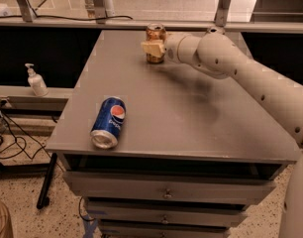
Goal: Move orange can near pepsi can
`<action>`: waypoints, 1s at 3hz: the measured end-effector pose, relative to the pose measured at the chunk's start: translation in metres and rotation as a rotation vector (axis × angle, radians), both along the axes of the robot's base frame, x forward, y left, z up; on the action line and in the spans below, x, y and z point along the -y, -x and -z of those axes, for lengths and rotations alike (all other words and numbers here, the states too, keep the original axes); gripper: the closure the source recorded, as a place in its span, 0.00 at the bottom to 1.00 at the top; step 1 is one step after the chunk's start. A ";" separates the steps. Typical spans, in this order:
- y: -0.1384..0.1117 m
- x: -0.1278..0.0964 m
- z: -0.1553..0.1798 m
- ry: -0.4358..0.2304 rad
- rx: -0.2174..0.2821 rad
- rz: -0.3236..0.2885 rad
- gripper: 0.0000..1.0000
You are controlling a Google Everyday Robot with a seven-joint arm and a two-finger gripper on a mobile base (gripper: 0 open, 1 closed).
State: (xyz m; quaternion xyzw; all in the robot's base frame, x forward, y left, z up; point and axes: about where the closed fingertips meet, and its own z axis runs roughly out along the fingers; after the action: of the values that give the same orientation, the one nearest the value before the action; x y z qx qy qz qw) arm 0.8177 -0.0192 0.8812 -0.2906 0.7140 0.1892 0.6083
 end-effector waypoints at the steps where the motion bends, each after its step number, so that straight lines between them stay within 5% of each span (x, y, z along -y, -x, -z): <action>1: 0.038 -0.011 0.000 -0.005 -0.033 -0.084 0.88; 2: 0.089 -0.024 -0.012 -0.008 -0.036 -0.203 1.00; 3: 0.141 -0.023 -0.033 0.006 -0.006 -0.307 1.00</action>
Offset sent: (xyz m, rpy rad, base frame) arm -0.1596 0.0316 0.0301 0.0084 0.0284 0.3564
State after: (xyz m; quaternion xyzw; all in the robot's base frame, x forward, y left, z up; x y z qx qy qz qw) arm 0.6770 0.0040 0.9142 -0.3978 0.6635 0.2787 0.5691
